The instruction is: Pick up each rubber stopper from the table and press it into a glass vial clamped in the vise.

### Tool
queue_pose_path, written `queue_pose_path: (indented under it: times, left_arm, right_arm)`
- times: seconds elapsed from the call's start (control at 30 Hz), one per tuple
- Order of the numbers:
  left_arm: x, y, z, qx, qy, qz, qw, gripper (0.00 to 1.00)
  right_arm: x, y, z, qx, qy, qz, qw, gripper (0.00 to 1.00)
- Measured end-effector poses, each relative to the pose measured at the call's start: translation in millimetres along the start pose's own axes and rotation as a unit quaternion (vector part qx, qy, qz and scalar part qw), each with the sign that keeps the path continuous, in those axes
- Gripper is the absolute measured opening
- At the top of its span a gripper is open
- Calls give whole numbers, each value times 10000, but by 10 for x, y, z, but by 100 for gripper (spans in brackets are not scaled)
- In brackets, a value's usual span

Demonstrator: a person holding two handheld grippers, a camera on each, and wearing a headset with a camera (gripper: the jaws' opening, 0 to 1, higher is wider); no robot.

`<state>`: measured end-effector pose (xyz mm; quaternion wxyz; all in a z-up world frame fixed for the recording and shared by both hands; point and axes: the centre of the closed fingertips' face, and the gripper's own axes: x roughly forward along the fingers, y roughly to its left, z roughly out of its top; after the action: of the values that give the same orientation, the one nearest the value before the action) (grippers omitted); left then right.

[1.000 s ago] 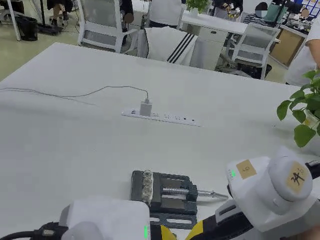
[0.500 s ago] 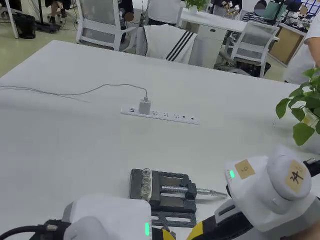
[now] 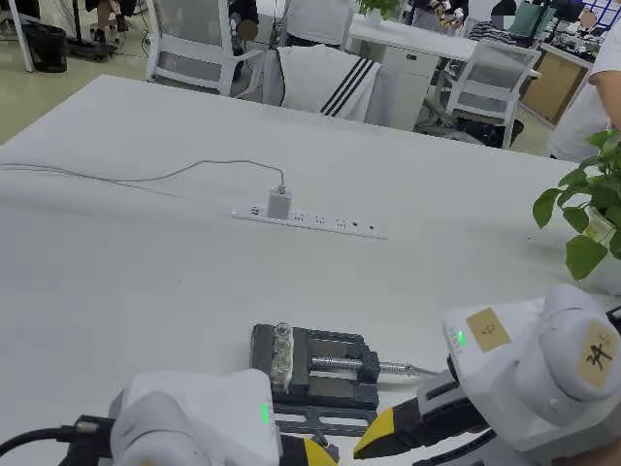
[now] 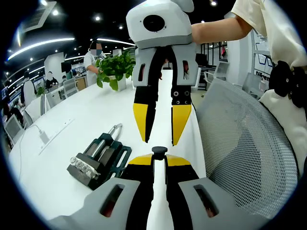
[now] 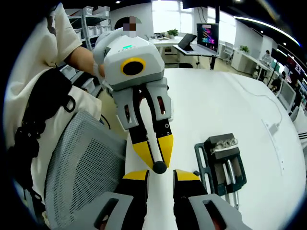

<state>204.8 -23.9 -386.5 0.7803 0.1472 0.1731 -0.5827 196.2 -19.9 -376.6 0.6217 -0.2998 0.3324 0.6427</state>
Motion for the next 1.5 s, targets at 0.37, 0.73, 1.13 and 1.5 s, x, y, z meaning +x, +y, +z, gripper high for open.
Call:
queue_pose_path:
  times: [0.37, 0.73, 1.13, 1.5]
  left_arm:
    - [5, -20, 16, -110, -65, 23, 9999, 4]
    - [-16, -12, 19, -175, -111, 72, 9998, 4]
    - [-7, 2, 64, -494, -253, 66, 9984, 4]
    - [-22, -4, 79, -297, -285, 46, 9991, 4]
  right_arm:
    - [58, 30, 31, -363, 48, 93, 9993, 14]
    - [84, 30, 40, -423, 111, 159, 9989, 11]
    - [41, 3, 36, -602, 179, 35, 9980, 9]
    - [32, 1, 56, -663, 242, 119, 9974, 8]
